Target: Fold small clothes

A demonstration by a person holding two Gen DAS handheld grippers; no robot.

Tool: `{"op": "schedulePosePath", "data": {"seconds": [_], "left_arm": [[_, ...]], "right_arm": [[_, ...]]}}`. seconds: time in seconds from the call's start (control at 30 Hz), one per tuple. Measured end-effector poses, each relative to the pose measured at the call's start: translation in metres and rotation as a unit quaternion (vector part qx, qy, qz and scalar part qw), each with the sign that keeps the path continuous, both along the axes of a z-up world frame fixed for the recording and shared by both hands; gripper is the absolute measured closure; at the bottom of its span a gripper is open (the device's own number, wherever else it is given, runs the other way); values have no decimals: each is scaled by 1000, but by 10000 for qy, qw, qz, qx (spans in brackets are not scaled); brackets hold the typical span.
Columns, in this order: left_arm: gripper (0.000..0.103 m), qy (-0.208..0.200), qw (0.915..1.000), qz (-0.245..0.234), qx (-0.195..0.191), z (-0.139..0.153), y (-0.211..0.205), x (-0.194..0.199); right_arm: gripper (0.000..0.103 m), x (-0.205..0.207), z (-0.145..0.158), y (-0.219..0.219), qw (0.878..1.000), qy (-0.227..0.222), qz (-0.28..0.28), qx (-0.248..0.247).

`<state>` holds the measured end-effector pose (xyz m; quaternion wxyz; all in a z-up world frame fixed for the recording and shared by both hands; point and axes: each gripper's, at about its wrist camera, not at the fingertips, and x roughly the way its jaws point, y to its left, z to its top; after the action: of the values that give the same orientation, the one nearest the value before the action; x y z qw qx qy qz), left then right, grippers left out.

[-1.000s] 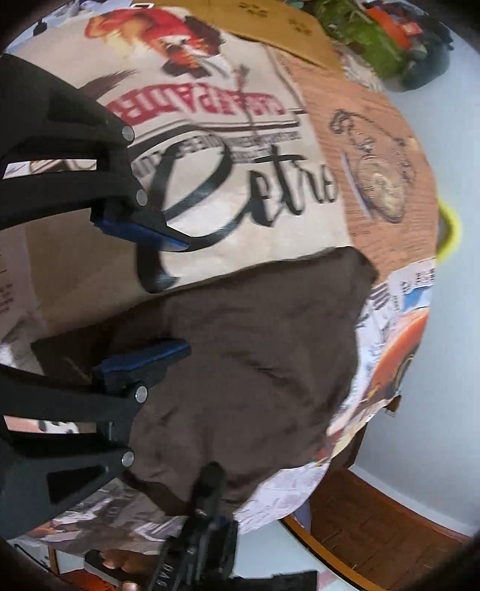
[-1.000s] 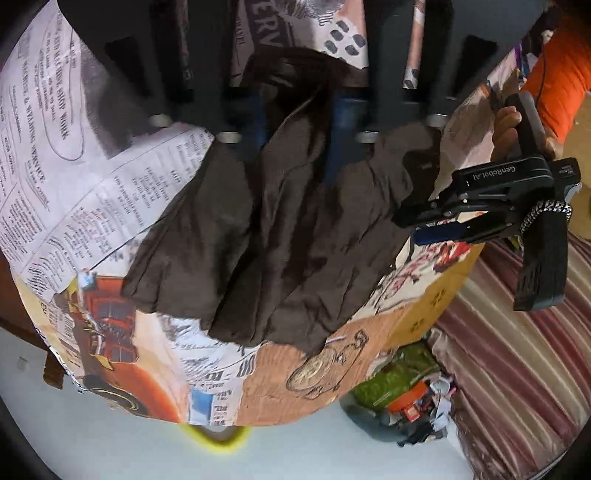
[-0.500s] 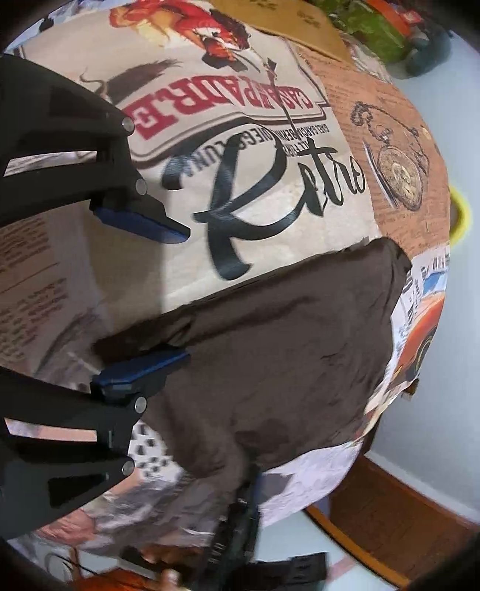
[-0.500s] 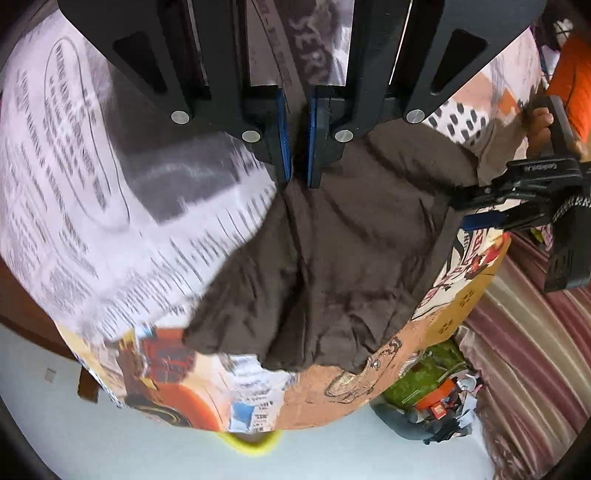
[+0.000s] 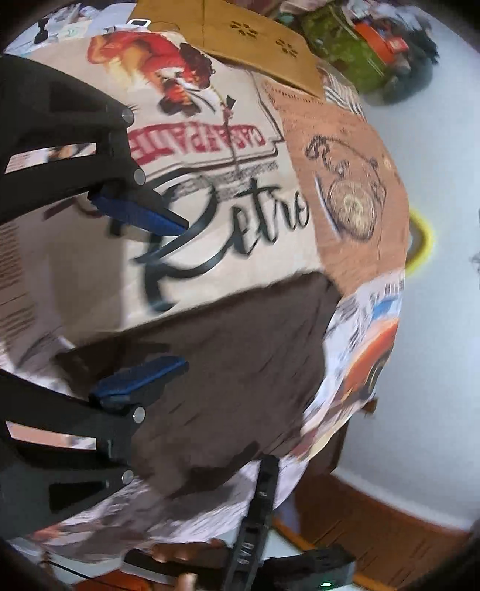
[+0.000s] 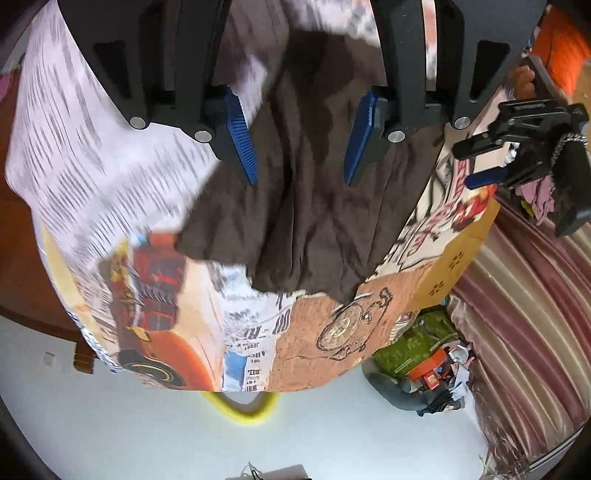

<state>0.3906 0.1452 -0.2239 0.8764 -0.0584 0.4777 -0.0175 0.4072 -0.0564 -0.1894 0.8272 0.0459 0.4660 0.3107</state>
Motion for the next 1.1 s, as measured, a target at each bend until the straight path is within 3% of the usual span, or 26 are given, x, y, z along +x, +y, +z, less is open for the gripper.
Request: {"op": "schedulePosePath", "data": {"seconds": [0.13,0.27,0.33,0.43,0.53,0.67,0.77,1.03,1.1], "left_arm": [[36,126,9986,322,-393,-13,17,28],[36,244,9960,485,-717,-32,24,42],[36,268,9946,527,-856,-39,24,44],[36,195,9942,524,-914,-37,24,45],[36,129,9946,493,-904,-34,21,44],[36,90,9943,458,-954,-31,18,44],[36,85,9952,406,-881,-32,13,44],[36,112,9971,209,-722,-33,-3,44],[36,101,9978,154,-644,-33,-6,44]], "right_arm": [[58,37,-20,20,9993,345,-101,34],[61,48,-27,34,9995,290,-97,-62],[86,48,-27,39,9997,221,-13,-111],[95,37,-16,37,10000,9,44,-43],[96,22,6,31,9989,-469,89,2],[96,7,30,16,9963,-848,-15,130],[96,3,33,12,9953,-966,-116,-9],[92,4,-11,-13,9933,-547,-623,-805],[81,4,-13,-24,9946,-336,-706,-688]]}}
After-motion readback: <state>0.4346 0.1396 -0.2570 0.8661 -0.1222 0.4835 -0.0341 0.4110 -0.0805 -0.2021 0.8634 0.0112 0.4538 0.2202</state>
